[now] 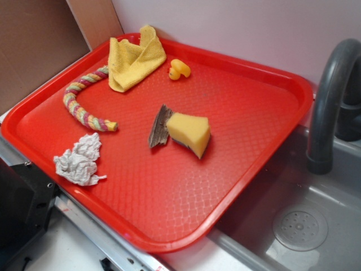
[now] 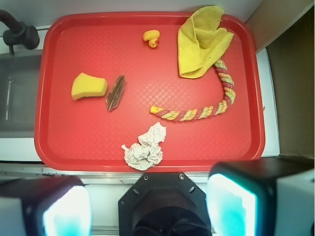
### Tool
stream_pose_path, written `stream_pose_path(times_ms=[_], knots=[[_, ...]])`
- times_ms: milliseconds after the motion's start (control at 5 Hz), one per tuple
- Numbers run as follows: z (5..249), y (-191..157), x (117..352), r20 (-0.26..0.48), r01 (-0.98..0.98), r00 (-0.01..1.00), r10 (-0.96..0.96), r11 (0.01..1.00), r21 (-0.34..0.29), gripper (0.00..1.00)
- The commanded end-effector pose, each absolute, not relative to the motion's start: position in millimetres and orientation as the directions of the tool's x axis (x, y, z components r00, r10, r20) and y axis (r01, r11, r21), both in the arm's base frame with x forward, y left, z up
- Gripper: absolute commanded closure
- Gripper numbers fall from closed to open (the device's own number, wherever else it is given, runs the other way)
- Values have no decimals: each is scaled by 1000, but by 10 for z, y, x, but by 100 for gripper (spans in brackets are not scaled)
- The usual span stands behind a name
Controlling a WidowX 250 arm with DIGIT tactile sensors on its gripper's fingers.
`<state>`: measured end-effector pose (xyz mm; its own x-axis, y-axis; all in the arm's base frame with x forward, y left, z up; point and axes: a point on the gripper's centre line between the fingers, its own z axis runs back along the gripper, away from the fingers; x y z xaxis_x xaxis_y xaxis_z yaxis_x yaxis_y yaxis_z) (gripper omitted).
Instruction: Grab the yellow duck.
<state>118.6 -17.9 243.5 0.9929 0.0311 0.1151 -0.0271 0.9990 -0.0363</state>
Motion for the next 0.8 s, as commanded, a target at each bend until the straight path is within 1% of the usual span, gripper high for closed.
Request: stream_pose_path(times_ms=[0, 200, 400, 600], knots=[[2435, -179, 1186, 115, -27, 993, 31, 999, -36, 0], [2285, -82, 1380, 146, -256, 957, 251, 967, 16, 0], [2132, -38, 1621, 316, -333, 894, 318, 943, -7, 0], [1938, -1, 1947, 420, -377, 840, 343, 926, -3, 0]])
